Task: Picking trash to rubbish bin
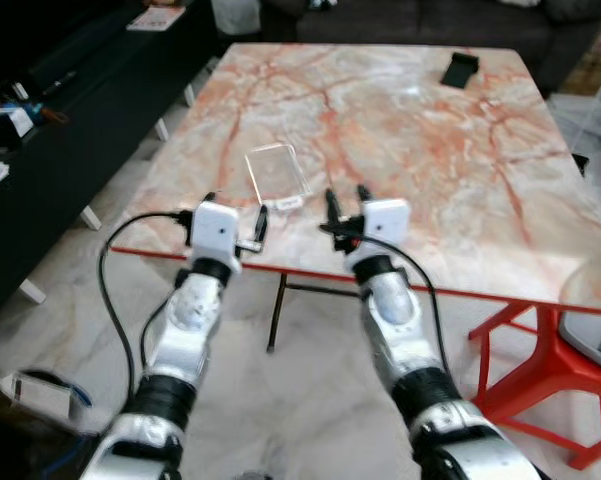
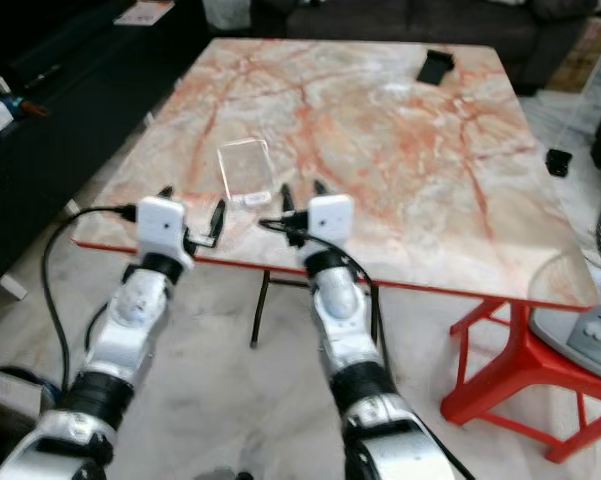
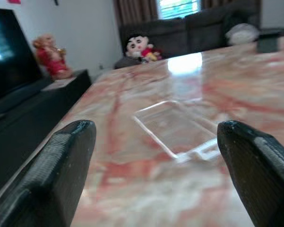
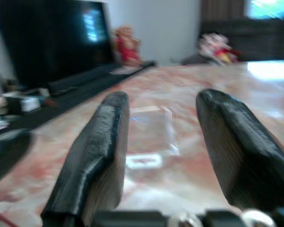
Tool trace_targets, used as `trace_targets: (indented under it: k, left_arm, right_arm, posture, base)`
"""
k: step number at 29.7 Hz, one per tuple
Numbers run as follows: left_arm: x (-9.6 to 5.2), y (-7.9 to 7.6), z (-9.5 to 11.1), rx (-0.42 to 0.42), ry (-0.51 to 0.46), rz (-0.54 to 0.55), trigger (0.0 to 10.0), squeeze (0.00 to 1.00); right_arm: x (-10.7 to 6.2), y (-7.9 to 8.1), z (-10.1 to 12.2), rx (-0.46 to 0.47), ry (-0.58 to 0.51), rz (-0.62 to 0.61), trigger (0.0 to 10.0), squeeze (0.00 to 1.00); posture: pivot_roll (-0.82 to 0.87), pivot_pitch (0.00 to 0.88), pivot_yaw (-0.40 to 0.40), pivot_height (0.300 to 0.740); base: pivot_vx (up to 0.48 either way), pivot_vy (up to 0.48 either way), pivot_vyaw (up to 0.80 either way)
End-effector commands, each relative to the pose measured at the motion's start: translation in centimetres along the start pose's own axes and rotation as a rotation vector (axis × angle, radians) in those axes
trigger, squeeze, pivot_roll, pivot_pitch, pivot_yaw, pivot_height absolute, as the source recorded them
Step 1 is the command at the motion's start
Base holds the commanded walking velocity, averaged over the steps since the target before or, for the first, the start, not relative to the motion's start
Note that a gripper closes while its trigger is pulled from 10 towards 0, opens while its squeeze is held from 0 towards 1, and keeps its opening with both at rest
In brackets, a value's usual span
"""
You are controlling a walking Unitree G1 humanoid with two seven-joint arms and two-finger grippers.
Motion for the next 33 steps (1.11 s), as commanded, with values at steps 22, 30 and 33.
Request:
trace_targets:
  k: [22,30,33]
  left_arm:
    - [0.15,-0.81,0.29,-0.016,-0.004,-0.020,10.0,0.00]
    - [0.12,-0.46,0.13,-0.016,0.003,-0.008,10.0,0.00]
    - [0.15,-0.48,0.16,-0.018,0.003,-0.007,10.0,0.00]
  right_arm:
    - [0.17,-0.40,0.68,0.018,-0.030,-0.005,10.0,0.00]
    - [0.15,-0.75,1.03,0.014,-0.045,-0.009,10.0,0.00]
    - [0.04,-0.79,0.94,0.013,-0.044,-0.008,10.0,0.00]
  posture:
    - [0.13,0.098,0.038,0.740]
    - [0.12,0.117,0.040,0.740]
    - [0.12,0.120,0.040,0.740]
  base:
    - [0.368,0.000,0.21]
    - [0.370,0.000,0.00]
    - [0.371,0.000,0.00]
Point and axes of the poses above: a point about 5 cm out from each wrist's last joint towards the gripper, its own x axis pointing out of the wrist towards the gripper, its own z axis along the axis of the wrist's last joint, y = z × x, the point moved 3 cm from there along x, pointing out of the wrist towards the gripper, and after that the axes turned 9 degrees about x, right-handed, at the moved point
